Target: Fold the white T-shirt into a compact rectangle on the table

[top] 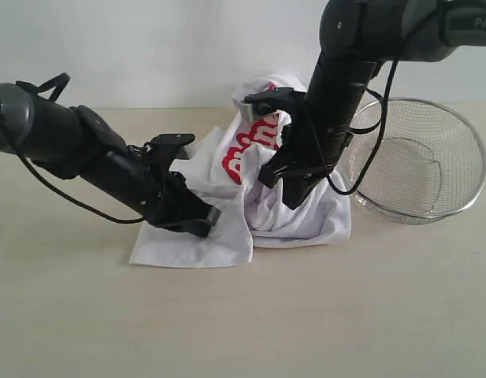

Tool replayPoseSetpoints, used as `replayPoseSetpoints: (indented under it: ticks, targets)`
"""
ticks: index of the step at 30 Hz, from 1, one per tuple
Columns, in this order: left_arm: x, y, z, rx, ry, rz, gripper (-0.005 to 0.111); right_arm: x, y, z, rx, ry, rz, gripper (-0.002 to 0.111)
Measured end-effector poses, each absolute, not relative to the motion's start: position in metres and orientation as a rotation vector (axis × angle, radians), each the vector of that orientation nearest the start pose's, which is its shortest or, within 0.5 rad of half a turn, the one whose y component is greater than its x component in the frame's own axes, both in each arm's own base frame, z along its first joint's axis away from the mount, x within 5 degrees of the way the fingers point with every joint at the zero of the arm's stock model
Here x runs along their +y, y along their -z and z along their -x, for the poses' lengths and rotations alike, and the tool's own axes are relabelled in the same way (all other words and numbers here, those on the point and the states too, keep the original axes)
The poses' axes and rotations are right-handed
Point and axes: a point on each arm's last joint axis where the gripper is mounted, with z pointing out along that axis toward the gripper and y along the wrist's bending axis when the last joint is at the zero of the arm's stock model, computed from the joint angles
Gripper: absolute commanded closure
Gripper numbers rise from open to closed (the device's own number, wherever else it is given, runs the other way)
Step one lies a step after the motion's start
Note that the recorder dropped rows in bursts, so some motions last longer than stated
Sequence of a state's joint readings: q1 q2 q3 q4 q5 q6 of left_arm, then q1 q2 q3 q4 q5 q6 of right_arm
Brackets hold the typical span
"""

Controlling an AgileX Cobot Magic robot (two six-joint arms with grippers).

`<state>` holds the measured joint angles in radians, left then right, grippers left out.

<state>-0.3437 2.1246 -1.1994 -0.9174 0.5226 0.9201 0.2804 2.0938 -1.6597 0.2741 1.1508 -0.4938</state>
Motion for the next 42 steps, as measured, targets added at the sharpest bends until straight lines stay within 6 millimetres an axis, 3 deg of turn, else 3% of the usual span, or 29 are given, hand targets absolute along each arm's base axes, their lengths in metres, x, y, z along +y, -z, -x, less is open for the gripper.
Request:
replayPoseSetpoints:
  ticks: [2, 7, 16, 22, 29, 35, 42]
  targets:
    - [-0.164, -0.094, -0.366, 2.653, 0.581, -0.644, 0.102, 0.139, -0.194, -0.401, 2.858, -0.377, 0.994, 0.109]
    - [-0.132, -0.092, -0.386, 2.632, 0.439, -0.511, 0.102, 0.139, -0.185, -0.396, 2.886, -0.403, 0.979, 0.109]
    - [-0.082, -0.091, -0.426, 2.594, 0.357, -0.367, 0.102, 0.146, -0.181, -0.393, 2.86, -0.528, 0.959, 0.109]
    - [-0.057, -0.095, -0.449, 2.577, 0.352, -0.322, 0.102, 0.164, -0.175, -0.388, 2.818, -0.542, 1.074, 0.098]
    - [-0.043, -0.098, -0.454, 2.628, 0.276, -0.307, 0.102, 0.217, -0.166, -0.372, 2.684, -0.47, 1.272, 0.06]
    - [-0.037, -0.098, -0.455, 2.642, 0.241, -0.286, 0.102, 0.239, -0.162, -0.378, 2.53, -0.367, 1.221, 0.062]
    - [-0.037, -0.099, -0.455, 2.644, 0.24, -0.291, 0.102, 0.234, -0.131, -0.394, 2.557, -0.164, 1.161, 0.062]
